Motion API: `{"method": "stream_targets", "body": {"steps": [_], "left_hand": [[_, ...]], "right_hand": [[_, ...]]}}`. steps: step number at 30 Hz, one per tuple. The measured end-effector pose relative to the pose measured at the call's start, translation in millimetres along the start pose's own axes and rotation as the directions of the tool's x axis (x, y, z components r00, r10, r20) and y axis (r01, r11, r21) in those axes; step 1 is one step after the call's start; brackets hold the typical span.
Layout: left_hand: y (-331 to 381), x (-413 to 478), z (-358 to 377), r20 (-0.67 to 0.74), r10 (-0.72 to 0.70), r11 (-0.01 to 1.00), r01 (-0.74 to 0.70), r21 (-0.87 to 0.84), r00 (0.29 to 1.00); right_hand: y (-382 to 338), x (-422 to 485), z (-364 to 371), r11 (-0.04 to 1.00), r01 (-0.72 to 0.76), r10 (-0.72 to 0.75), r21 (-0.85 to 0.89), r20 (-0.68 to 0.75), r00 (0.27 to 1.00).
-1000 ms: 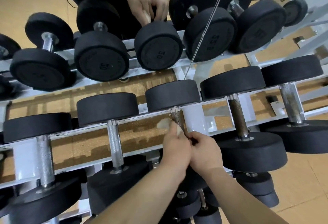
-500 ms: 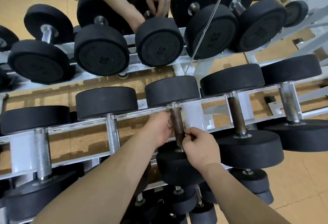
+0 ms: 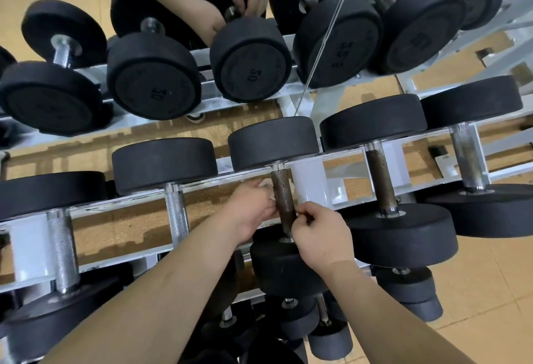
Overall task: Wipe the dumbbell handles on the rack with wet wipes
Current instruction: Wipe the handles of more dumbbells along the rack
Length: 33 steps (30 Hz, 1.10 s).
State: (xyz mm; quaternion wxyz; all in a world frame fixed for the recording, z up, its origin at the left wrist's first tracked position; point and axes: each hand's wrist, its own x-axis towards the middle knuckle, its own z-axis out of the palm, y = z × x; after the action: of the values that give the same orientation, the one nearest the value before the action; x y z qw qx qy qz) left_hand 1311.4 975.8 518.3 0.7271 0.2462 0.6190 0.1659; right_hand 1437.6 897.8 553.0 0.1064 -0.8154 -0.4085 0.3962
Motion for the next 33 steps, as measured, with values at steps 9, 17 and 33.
{"method": "stream_targets", "body": {"steps": [9,17,33], "left_hand": [[-19,-24,11,-0.028,-0.047,0.893,0.054,0.446,0.999],[-12,-60,24,-0.047,-0.122,0.936,0.131,0.325,0.991],[45,-33,58,-0.315,-0.026,0.982,-0.035,-0.188,0.949]], "right_hand": [[-2,-3,-3,1.0,0.003,-0.003,0.001,-0.003,1.0],[-1,-2,-3,1.0,0.017,-0.017,-0.013,-0.009,1.0],[-6,-5,-4,1.0,0.006,-0.006,0.005,0.007,1.0]]}}
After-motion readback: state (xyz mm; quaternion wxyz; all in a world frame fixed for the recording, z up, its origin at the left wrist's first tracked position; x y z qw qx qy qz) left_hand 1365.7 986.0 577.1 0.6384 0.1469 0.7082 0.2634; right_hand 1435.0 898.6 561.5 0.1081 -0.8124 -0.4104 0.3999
